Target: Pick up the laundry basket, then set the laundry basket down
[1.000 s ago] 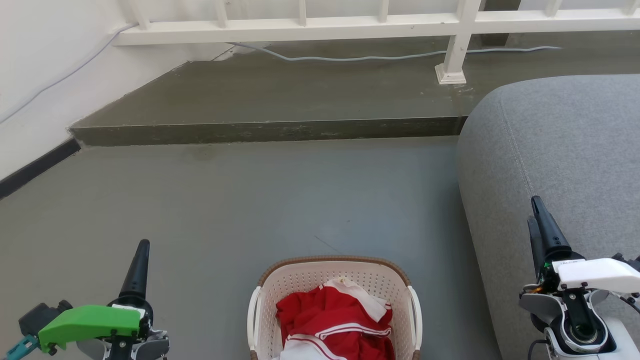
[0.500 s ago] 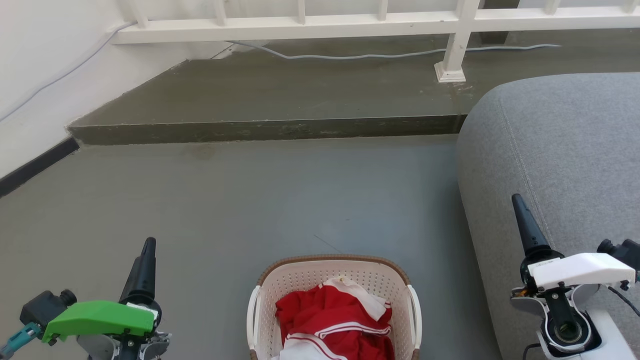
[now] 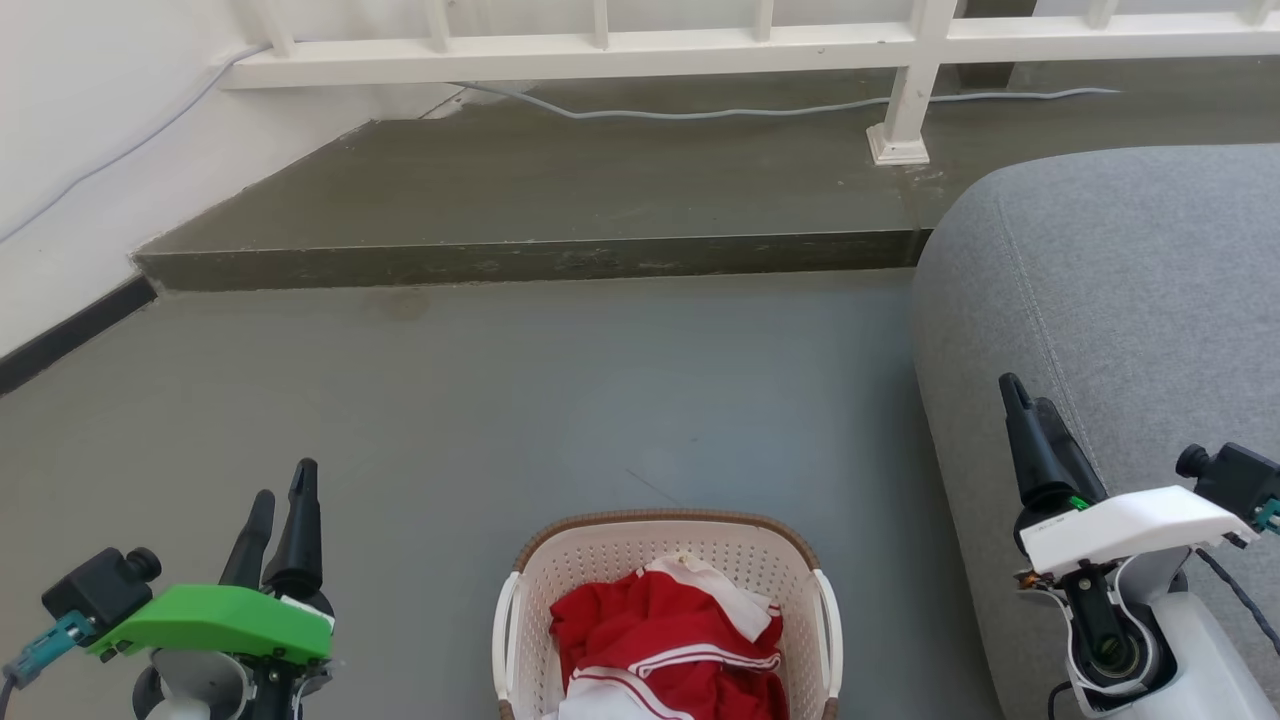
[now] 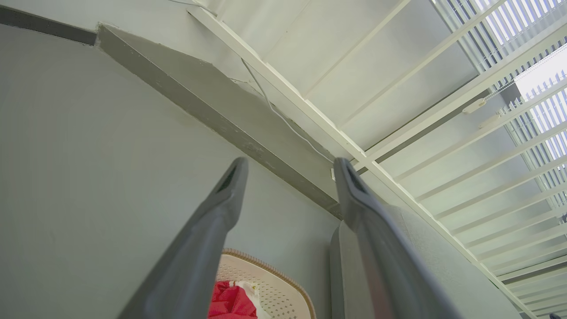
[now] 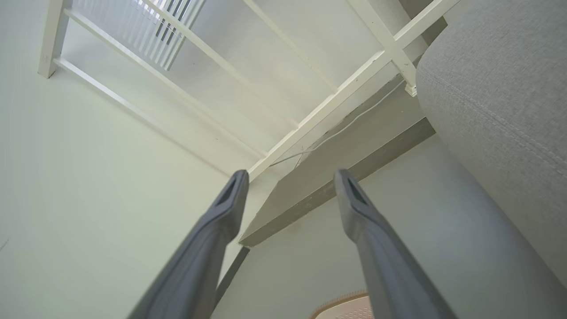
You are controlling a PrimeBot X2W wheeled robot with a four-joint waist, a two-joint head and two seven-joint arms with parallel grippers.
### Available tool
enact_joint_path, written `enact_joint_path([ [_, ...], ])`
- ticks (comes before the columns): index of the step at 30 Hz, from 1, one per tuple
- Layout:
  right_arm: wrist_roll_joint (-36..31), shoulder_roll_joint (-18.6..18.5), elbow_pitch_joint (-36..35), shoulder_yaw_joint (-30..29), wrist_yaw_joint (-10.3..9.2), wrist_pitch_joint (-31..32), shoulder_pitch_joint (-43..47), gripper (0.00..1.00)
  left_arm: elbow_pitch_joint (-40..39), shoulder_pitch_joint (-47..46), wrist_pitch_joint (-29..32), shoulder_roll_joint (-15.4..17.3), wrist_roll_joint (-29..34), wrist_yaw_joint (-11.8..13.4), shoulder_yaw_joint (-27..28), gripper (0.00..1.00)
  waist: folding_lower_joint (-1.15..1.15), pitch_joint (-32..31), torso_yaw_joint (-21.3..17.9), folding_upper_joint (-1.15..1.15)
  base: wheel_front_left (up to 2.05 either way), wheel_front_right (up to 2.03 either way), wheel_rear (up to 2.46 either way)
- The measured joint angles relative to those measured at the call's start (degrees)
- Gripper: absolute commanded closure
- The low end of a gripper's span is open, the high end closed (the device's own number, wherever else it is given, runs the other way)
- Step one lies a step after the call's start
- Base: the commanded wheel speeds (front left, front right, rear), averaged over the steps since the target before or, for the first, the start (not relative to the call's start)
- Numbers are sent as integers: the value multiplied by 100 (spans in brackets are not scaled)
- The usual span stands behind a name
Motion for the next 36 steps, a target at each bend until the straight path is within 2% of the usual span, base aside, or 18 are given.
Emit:
enact_joint_path([
  [16,-1393,1,-19,268,-238,-312,-64,0,-16,-4,-327,-43,1345,81,-86,0,0,1,-2,0,0,0,0],
  [36,-3010,15,45,497,-304,-720,-80,0,-53,-120,-746,-134,2915,73,-182,0,0,26,-15,0,0,0,0],
])
